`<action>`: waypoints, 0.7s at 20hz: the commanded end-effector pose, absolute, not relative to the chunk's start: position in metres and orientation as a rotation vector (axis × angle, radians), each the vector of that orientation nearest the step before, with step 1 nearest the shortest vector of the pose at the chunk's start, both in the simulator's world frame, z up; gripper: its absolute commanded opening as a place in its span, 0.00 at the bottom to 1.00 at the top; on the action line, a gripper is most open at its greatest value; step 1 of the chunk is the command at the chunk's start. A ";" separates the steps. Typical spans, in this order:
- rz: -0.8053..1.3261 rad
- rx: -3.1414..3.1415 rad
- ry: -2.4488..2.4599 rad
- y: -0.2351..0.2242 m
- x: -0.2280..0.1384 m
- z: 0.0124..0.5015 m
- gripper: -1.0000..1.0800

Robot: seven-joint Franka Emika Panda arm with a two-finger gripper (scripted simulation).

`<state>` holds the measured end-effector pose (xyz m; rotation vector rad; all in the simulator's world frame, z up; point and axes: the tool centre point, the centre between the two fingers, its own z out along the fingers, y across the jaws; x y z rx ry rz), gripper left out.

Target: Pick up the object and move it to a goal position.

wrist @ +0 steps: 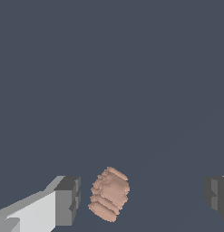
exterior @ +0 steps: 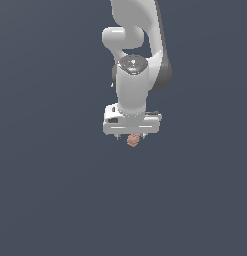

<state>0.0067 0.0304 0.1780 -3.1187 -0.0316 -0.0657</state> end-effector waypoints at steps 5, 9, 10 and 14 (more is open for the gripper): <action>-0.071 -3.113 -0.031 0.031 0.008 0.179 0.96; -0.081 -3.101 -0.032 0.032 0.012 0.181 0.96; -0.083 -3.100 -0.033 0.033 0.013 0.181 0.96; -0.082 -3.100 -0.031 0.033 0.012 0.181 0.96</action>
